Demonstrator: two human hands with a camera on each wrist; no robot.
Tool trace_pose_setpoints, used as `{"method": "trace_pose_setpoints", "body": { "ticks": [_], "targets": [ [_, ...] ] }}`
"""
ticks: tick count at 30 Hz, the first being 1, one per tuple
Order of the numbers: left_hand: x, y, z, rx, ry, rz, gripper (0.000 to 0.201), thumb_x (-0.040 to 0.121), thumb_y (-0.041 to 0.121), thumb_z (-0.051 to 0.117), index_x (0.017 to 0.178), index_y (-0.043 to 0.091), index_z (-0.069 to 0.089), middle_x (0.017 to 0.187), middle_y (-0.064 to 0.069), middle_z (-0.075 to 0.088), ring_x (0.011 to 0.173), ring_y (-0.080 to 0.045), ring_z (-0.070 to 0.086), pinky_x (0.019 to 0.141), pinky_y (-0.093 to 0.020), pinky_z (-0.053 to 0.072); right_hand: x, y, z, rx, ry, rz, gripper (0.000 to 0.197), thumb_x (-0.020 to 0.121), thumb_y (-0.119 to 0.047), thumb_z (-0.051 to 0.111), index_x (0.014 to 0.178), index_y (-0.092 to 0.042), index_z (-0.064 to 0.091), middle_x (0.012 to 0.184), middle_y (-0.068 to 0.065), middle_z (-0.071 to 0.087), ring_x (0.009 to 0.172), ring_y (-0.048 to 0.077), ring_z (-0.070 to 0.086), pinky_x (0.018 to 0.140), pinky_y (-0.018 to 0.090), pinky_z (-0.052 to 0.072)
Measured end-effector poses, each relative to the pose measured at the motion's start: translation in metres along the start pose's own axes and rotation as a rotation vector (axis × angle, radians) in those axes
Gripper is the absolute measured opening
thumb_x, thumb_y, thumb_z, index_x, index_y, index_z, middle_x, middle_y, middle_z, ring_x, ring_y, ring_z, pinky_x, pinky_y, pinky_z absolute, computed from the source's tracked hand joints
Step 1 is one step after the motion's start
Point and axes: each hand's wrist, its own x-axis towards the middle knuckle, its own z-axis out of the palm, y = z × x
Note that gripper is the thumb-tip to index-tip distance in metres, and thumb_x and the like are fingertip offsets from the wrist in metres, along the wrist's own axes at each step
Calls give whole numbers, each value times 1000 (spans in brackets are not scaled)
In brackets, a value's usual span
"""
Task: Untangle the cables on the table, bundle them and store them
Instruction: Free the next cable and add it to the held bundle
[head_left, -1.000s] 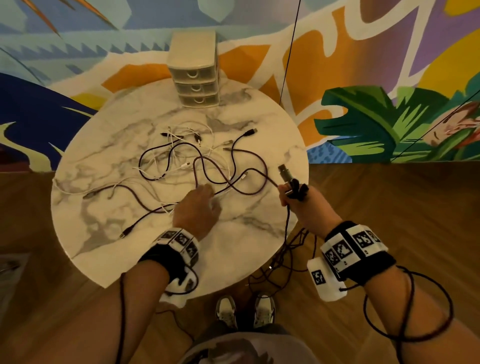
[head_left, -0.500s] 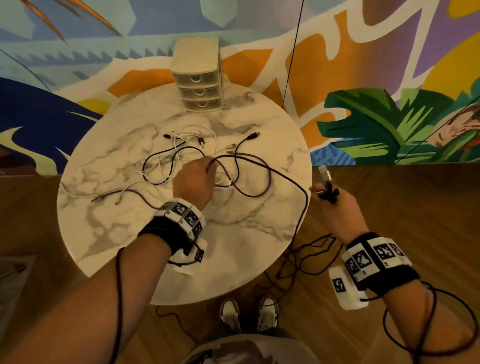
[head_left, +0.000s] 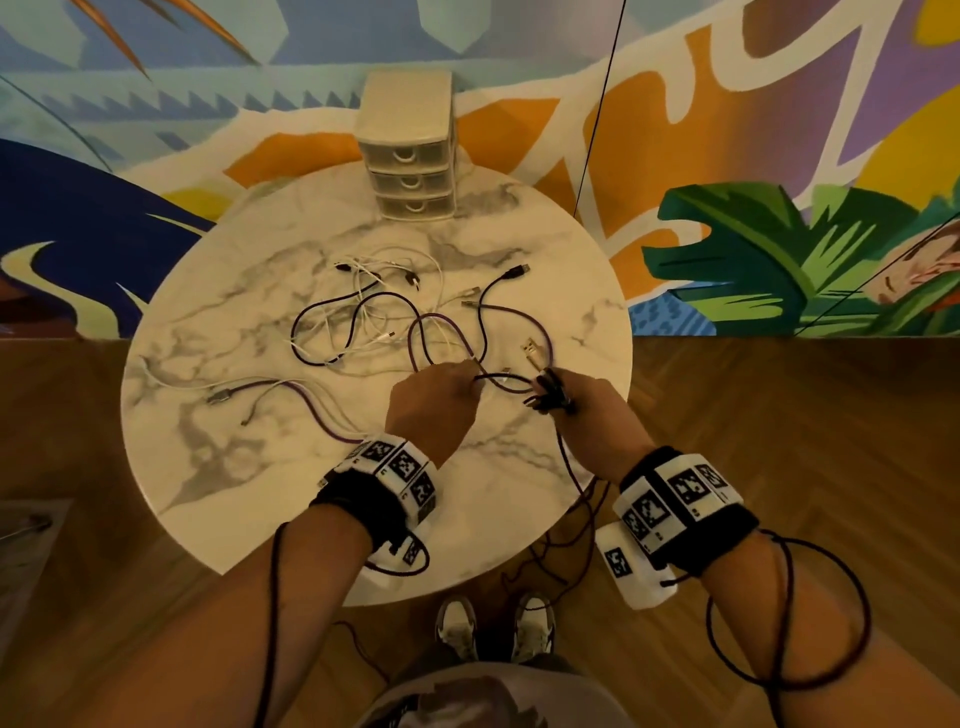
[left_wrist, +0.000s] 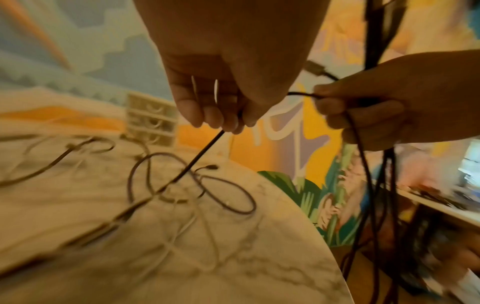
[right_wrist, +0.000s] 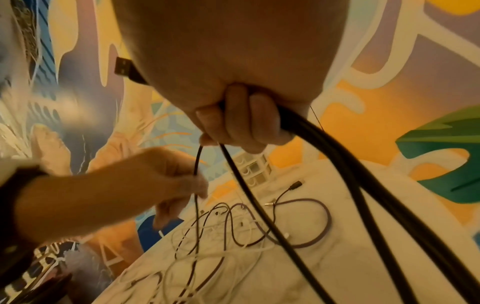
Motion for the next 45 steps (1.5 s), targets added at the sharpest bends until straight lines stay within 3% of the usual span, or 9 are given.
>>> {"method": "trace_pose_setpoints", "body": {
  "ticks": [4,9,15,20,24,30,36,41,45],
  "targets": [
    [14,-66,7,-86,-131,-350,28,95,32,43,106,14,61,108,-17,64,98,-37,60,79,-39,47,-1,2,-23,47,195,-49,16,95,-13,48,96,-12,64,96,13,69,93,31,63,80,44,51],
    [28,-102,-8,-218,211,-323,25,97,27,41,106,12,59,96,-20,65,87,-39,60,69,-42,48,-10,20,-20,73,259,20,17,98,-18,47,98,-10,63,88,12,66,82,27,61,70,39,50],
    [4,-133,30,-135,-105,-408,33,98,32,40,112,10,61,114,-20,61,102,-38,57,82,-42,47,0,42,-32,6,382,106,28,92,1,46,113,-7,62,97,7,66,89,20,60,68,10,38],
    [16,-136,-7,-165,218,-317,30,95,29,52,100,5,69,104,-22,54,99,-40,51,85,-43,44,8,53,-32,160,405,176,24,92,0,44,105,-9,62,99,5,66,89,16,58,71,12,39],
    [11,-111,-38,-572,-29,-214,22,96,23,50,84,13,67,66,-9,59,59,-18,55,63,-29,44,7,60,-37,106,434,278,22,94,-6,46,104,-9,64,98,10,65,84,20,54,70,24,36],
    [14,-40,-81,-822,84,-89,6,93,15,51,89,20,51,58,3,44,49,-12,38,52,-26,35,5,56,-31,-55,223,294,27,95,-13,44,116,-16,61,102,18,67,94,37,61,78,41,50],
    [6,21,-123,-752,-79,210,5,83,5,64,84,7,68,64,6,59,51,4,52,50,-8,39,-2,8,-49,188,278,24,35,96,-7,38,108,-29,63,69,-6,50,61,-3,48,56,7,35],
    [-2,65,-122,-903,-207,311,6,84,1,62,84,4,67,63,-3,63,54,-10,57,56,-24,50,-21,-25,-48,557,80,-34,49,97,-5,39,65,-24,70,52,-13,44,43,0,35,52,18,27],
    [-5,86,-112,-970,-202,321,7,88,3,58,88,7,64,70,-6,64,61,-10,61,58,-21,51,-29,-25,-46,518,58,-88,36,97,3,39,67,-6,59,42,-17,48,42,-2,41,48,10,31]
  ]
}}
